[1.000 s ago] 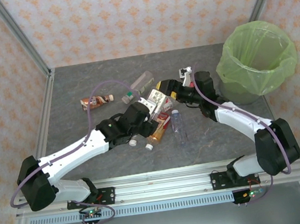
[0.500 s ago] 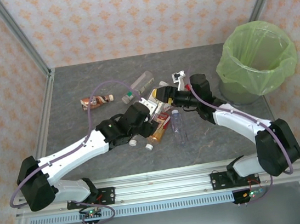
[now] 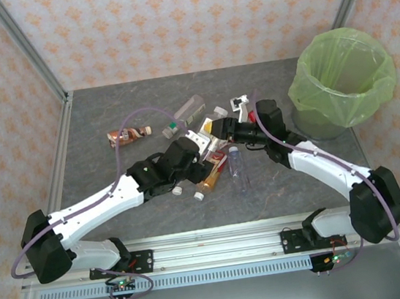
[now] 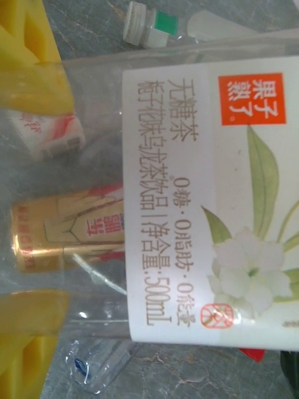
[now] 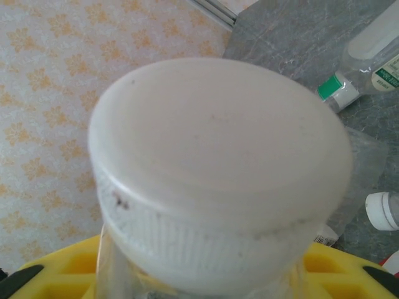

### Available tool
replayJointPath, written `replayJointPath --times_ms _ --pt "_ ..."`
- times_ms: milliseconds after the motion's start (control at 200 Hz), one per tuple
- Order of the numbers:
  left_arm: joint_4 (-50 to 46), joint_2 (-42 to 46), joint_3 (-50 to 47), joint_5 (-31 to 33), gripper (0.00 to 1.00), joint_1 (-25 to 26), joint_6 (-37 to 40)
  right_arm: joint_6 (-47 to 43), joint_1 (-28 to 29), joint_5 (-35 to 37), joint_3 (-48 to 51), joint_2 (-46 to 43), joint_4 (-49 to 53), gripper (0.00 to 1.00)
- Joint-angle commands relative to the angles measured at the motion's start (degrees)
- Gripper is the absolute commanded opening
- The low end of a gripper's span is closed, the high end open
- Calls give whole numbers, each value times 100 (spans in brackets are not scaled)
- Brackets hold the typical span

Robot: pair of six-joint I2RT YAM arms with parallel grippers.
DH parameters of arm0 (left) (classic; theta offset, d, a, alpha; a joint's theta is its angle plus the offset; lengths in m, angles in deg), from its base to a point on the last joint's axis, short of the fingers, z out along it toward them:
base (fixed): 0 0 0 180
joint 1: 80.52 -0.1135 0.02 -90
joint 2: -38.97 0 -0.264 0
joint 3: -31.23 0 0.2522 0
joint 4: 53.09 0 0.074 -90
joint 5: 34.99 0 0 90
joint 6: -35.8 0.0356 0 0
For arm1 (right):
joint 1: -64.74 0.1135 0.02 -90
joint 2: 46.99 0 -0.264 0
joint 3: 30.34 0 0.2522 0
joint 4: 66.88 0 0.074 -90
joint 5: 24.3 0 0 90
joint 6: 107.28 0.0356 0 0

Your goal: Put the plastic bottles in the bin

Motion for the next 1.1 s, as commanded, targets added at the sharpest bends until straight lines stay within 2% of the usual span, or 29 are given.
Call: replayJointPath --times_ms 0,105,205,415,485,581,651,851,1096 --pt "101 279 -14 420 84 -24 -221 -744 -3 1076 -12 -443 176 3" --pt "188 411 -100 694 100 -24 -292 -1165 -39 2181 -429 -660 1036 2" --pt "188 512 -143 1228 100 -23 -370 -1390 -189 3001 -817 -767 1523 1" --pt "80 529 -111 2886 100 -21 -693 -2254 -429 3676 -1658 -951 2150 1" --pt "-19 449 -59 3258 100 -41 -834 -2546 -510 4007 -1899 -1024 2287 2" --pt "-108 345 3 3346 100 -77 -929 -3068 -639 4371 -1982 -1189 2014 2" --pt "-129 277 15 3342 100 -90 -922 -3450 -736 4422 -1991 -1340 1643 2" --pt "-161 130 39 3294 100 -139 -907 -4223 -1147 4713 -2424 -1461 1374 2" --pt "-222 -36 109 3438 100 -148 -845 -4984 -1834 5690 -2604 -1428 1027 2"
